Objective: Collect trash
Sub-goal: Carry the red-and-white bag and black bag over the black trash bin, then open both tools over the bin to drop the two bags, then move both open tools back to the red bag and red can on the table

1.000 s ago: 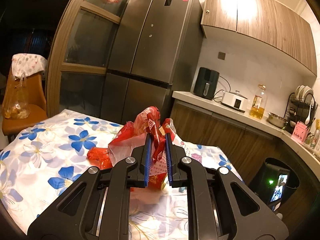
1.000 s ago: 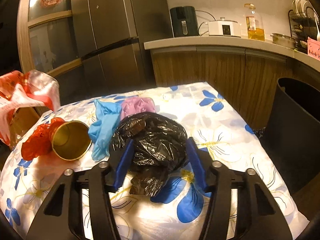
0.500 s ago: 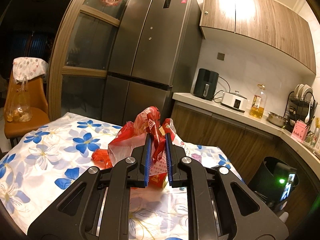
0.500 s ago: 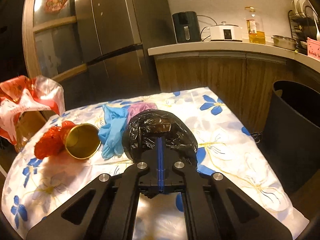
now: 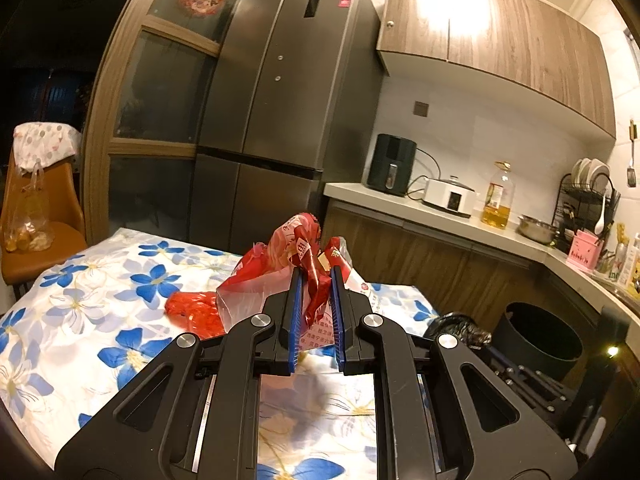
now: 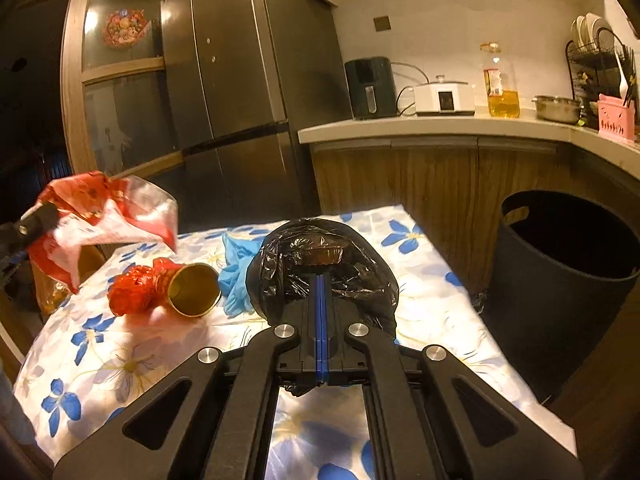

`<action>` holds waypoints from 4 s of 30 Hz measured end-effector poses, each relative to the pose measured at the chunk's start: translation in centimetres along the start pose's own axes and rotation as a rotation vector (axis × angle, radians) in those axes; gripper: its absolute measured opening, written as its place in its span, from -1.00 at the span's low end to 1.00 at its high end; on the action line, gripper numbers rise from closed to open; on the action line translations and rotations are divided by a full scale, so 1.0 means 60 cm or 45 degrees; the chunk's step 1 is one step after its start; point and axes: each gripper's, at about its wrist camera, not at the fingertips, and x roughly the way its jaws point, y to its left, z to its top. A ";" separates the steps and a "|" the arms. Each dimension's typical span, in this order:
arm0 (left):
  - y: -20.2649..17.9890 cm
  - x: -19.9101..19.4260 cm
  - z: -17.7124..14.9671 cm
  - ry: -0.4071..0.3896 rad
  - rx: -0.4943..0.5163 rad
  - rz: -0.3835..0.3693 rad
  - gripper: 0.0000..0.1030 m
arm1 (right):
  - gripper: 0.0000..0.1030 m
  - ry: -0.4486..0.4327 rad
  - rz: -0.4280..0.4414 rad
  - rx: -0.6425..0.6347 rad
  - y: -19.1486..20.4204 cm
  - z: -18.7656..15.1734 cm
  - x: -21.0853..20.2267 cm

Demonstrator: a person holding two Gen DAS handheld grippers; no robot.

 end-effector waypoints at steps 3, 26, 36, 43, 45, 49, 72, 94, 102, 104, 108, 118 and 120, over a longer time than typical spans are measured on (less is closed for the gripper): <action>-0.015 0.000 -0.005 0.012 0.012 -0.023 -0.76 | -0.99 -0.023 -0.011 -0.002 -0.007 0.004 -0.017; -0.203 0.028 -0.023 0.042 0.165 -0.263 -0.76 | -0.99 -0.186 -0.197 0.062 -0.114 0.036 -0.113; -0.289 0.047 -0.025 0.046 0.215 -0.379 -0.76 | -0.99 -0.233 -0.296 0.105 -0.177 0.052 -0.135; -0.347 0.058 -0.027 0.045 0.245 -0.444 -0.76 | -0.99 -0.267 -0.369 0.112 -0.216 0.063 -0.149; -0.362 0.063 -0.027 0.051 0.248 -0.463 -0.76 | -0.99 -0.275 -0.386 0.119 -0.227 0.067 -0.151; -0.393 0.071 -0.033 0.054 0.269 -0.497 -0.76 | -0.99 -0.293 -0.420 0.131 -0.249 0.073 -0.155; -0.507 0.153 -0.061 0.084 0.293 -0.617 -0.75 | -0.99 -0.326 -0.490 0.189 -0.323 0.102 -0.120; -0.543 0.213 -0.102 0.195 0.354 -0.752 -0.68 | -0.99 -0.288 -0.457 0.184 -0.345 0.104 -0.078; -0.521 0.224 -0.110 0.212 0.309 -0.752 0.25 | -0.98 -0.250 -0.456 0.205 -0.359 0.100 -0.066; -0.505 0.228 -0.109 0.216 0.276 -0.716 0.30 | -0.98 -0.230 -0.463 0.215 -0.364 0.096 -0.061; -0.474 0.229 -0.102 0.220 0.213 -0.658 0.42 | -0.50 -0.211 -0.467 0.237 -0.369 0.089 -0.058; -0.405 0.180 -0.100 0.189 0.235 -0.503 0.67 | 0.09 -0.195 -0.463 0.236 -0.337 0.071 -0.083; -0.389 0.169 -0.100 0.187 0.227 -0.477 0.70 | 0.18 -0.195 -0.464 0.209 -0.317 0.064 -0.091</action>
